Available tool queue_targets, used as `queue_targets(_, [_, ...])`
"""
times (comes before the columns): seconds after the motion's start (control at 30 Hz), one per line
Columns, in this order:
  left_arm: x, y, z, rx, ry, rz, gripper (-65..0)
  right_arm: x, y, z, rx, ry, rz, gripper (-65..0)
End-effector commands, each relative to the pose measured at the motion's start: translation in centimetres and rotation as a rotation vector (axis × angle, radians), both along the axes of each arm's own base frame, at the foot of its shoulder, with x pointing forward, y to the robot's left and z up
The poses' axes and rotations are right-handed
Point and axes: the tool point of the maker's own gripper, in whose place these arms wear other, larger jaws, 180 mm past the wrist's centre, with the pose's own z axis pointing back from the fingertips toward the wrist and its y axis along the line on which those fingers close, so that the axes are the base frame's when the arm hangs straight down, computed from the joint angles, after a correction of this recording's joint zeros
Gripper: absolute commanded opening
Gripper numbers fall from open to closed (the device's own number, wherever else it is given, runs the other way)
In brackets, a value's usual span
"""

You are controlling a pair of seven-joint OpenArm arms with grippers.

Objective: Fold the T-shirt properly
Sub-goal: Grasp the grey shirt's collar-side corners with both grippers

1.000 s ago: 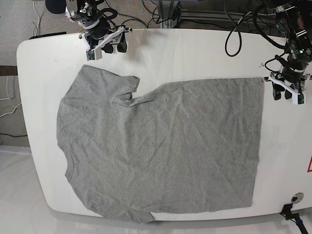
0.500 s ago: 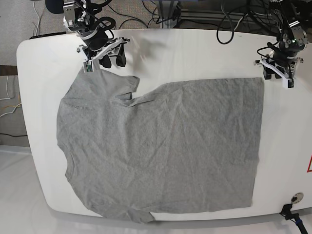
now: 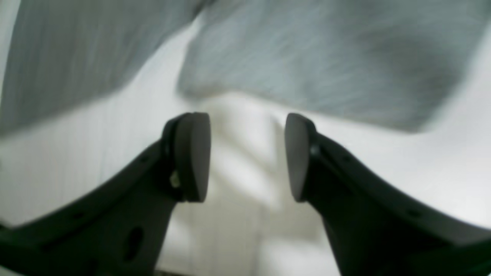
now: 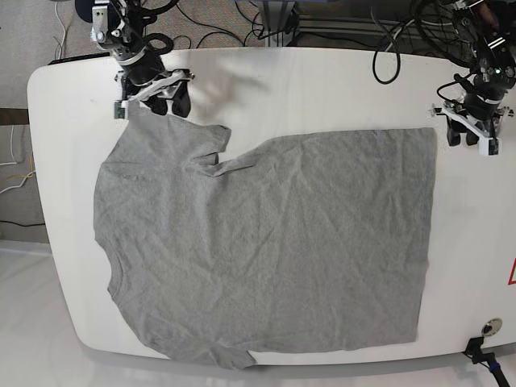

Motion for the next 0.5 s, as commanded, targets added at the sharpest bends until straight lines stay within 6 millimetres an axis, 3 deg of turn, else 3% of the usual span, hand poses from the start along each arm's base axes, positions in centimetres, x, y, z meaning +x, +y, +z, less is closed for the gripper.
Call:
queue_targets(0.0, [0.7,0.5,1.7,0.019,-0.051,-0.029,-40.8,0.3,-1.1,1.5,0.026,-0.054,-0.012,-34.2])
queue_targets(0.1, [1.0,0.5,2.0,0.023,-0.063,-0.042,-31.4,0.5,-3.3,2.2,0.019,-0.076,-0.048,-34.2])
queue_targets(0.23, [1.0,0.5,2.1,0.021,-0.066,-0.042,-18.6,0.0,-5.2,1.4,0.001,-0.045,-0.073,-30.9])
queue_targets(0.37, [1.0,0.5,2.1,0.021,-0.066,-0.042,-18.2,-0.8,-6.0,0.2,0.011,-0.021,-0.074,-18.4])
queue_targets(0.47, [1.0,0.5,2.1,0.021,-0.066,-0.042,-18.2,-1.2,-6.6,-1.0,0.029,-0.002,-0.084,-16.0])
